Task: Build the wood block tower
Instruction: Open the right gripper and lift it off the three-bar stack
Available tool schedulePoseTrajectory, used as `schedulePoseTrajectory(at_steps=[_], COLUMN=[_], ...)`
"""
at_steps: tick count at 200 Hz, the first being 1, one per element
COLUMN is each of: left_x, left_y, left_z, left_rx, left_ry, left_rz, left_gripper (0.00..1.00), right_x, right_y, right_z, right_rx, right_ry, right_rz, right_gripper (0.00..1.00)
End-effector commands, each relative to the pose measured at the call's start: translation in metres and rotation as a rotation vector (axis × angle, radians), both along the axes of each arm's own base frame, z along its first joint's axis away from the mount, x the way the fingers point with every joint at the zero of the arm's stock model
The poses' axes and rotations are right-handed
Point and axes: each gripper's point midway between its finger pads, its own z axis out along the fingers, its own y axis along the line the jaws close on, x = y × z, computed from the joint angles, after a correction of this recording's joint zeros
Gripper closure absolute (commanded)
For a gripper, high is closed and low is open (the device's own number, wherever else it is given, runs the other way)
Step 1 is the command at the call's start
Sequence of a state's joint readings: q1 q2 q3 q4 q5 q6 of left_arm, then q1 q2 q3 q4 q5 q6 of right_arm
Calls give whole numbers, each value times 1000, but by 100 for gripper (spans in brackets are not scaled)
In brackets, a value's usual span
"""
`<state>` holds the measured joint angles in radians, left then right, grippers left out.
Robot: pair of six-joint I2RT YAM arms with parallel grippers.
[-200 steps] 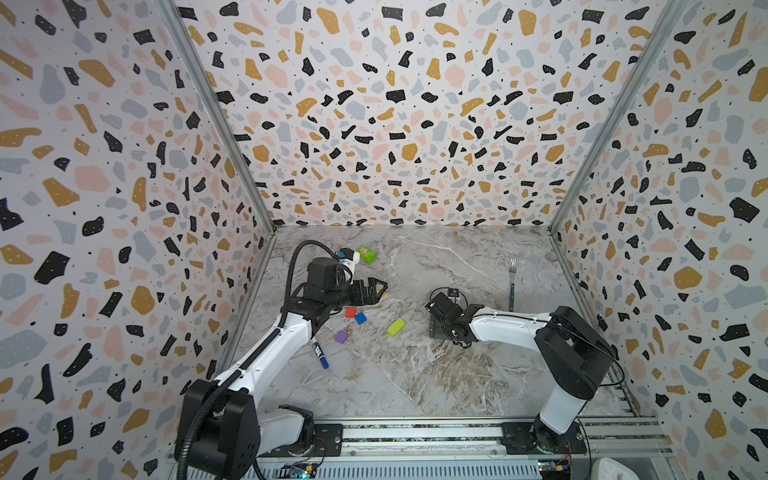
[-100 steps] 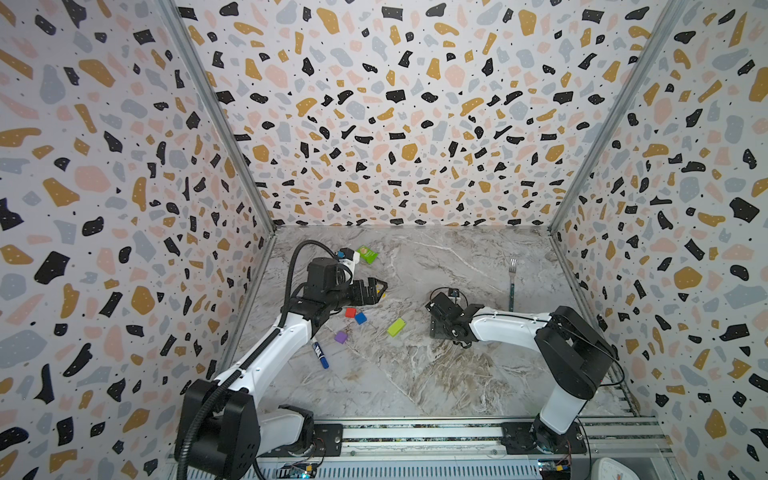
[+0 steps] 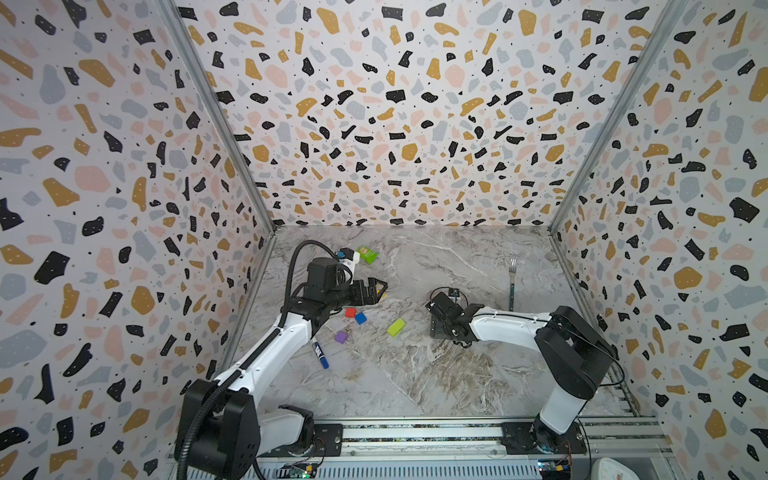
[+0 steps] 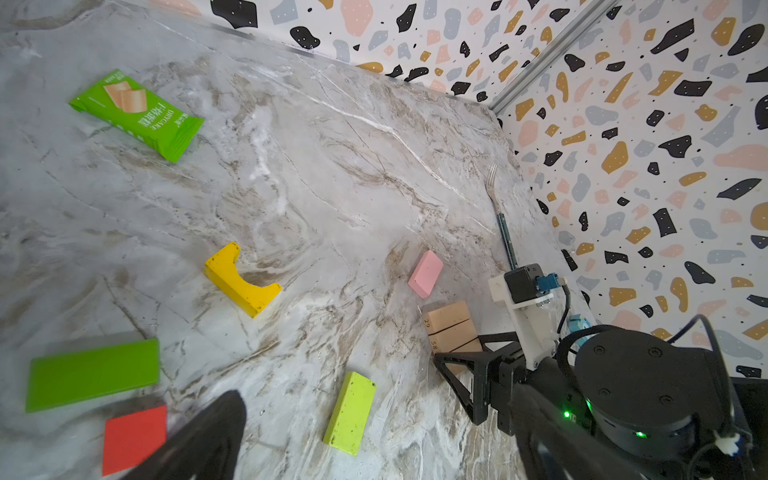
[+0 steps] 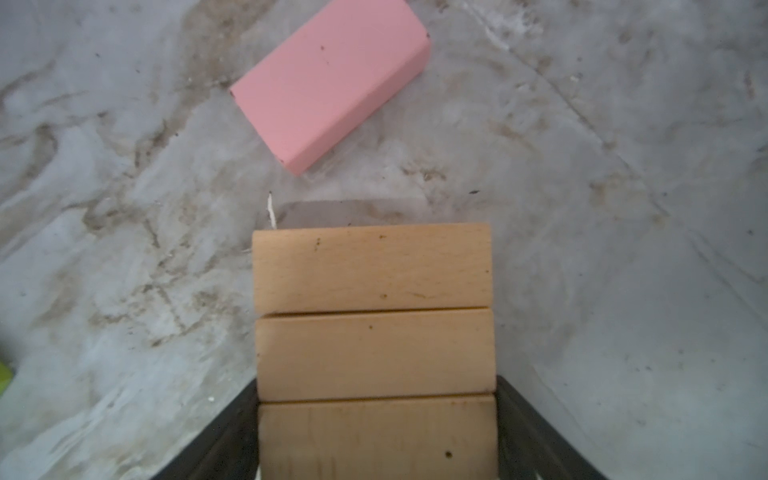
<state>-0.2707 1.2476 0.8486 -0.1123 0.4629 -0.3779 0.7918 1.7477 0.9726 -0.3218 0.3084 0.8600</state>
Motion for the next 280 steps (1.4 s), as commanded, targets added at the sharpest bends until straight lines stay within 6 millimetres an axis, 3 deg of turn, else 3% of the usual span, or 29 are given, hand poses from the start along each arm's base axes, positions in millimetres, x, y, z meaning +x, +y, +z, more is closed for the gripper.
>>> schedulePoseTrajectory(at_steps=[1, 89, 141, 175, 236, 280], left_x=[-2, -2, -2, -2, -1, 0], left_y=[-2, -3, -2, -2, -2, 0], left_z=[7, 7, 7, 7, 6, 7], left_rx=[-1, 0, 1, 0, 6, 27], left_ry=[-29, -29, -29, -30, -26, -35], left_rz=[-18, -19, -16, -17, -16, -10], left_gripper=[0, 0, 0, 0, 0, 0], right_x=[-3, -2, -4, -3, -1, 15], right_y=[-6, -7, 0, 1, -8, -2], right_z=[-5, 0, 10, 20, 61, 98], right_rx=[-20, -10, 40, 42, 12, -42], right_ry=[37, 28, 12, 1, -64, -139], right_rz=[-23, -30, 5, 19, 52, 194], right_gripper=[17, 17, 5, 4, 3, 3])
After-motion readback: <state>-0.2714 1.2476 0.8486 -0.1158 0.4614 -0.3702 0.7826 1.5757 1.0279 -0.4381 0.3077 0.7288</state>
